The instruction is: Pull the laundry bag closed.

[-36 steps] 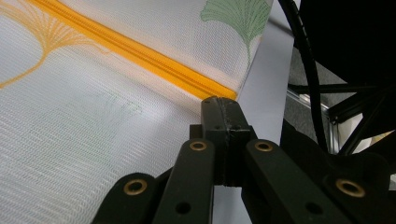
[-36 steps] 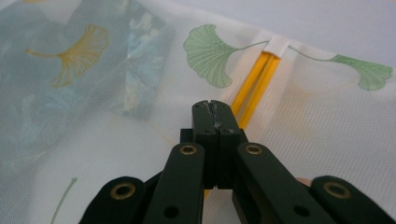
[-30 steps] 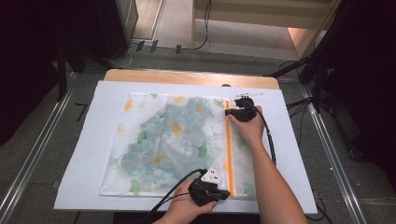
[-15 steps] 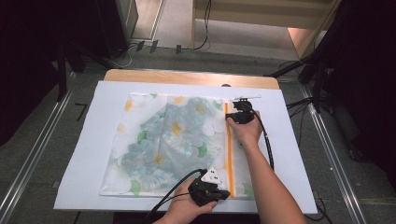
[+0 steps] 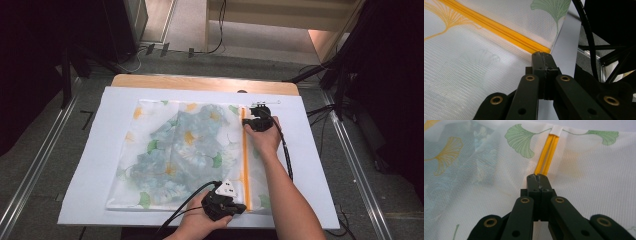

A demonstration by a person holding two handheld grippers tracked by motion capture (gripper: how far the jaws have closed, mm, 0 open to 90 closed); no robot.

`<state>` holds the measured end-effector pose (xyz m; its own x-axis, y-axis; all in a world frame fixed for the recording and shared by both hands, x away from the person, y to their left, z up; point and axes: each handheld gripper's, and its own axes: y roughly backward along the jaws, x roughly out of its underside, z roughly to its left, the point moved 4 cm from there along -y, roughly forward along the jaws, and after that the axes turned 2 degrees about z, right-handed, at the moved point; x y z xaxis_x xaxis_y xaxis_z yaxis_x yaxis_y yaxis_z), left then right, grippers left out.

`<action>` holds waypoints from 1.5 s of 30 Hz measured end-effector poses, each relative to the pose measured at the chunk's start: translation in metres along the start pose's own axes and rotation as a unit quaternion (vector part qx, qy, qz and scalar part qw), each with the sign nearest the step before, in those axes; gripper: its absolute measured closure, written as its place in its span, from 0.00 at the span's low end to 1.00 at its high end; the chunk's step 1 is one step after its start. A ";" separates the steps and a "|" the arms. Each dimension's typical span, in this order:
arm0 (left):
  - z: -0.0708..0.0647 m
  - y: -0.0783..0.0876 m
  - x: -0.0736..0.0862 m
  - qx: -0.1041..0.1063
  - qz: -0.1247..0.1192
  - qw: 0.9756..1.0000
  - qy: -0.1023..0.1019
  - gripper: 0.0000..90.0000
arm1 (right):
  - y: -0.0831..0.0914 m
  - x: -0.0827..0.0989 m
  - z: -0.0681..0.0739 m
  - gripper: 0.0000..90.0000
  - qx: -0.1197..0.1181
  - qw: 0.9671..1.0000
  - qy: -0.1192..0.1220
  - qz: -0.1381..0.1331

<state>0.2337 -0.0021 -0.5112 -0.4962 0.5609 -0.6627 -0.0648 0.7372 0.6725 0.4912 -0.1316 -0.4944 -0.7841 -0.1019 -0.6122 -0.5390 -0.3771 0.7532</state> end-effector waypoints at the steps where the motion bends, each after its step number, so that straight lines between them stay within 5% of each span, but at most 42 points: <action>1: 0.000 0.000 0.000 0.000 0.000 1.000 0.000 1.00 | 0.001 -0.001 0.000 1.00 0.000 1.000 0.004 -0.003; 6: 0.000 0.000 0.000 0.002 0.001 1.000 0.001 1.00 | 0.003 -0.004 0.000 1.00 0.011 1.000 0.023 -0.012; 34: 0.006 0.000 -0.002 0.021 0.012 0.999 0.025 1.00 | -0.019 -0.061 -0.012 1.00 0.029 0.999 -0.003 -0.033; 37: 0.006 0.000 -0.002 0.021 0.012 0.999 0.023 1.00 | -0.018 -0.063 -0.012 1.00 0.021 0.999 -0.010 -0.039; 40: 0.004 0.000 -0.002 0.017 0.008 1.000 0.017 1.00 | -0.017 -0.059 -0.013 0.97 -0.005 0.998 -0.050 -0.039; 45: 0.006 0.002 0.000 0.044 0.006 0.999 0.030 1.00 | -0.011 -0.044 -0.009 0.77 -0.031 0.998 -0.026 -0.046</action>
<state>0.2393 0.0013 -0.5118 -0.5476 0.5488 -0.6316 0.0171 0.7621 0.6473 0.5349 -0.1313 -0.4781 -0.7475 -0.0173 -0.6641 -0.5908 -0.4396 0.6765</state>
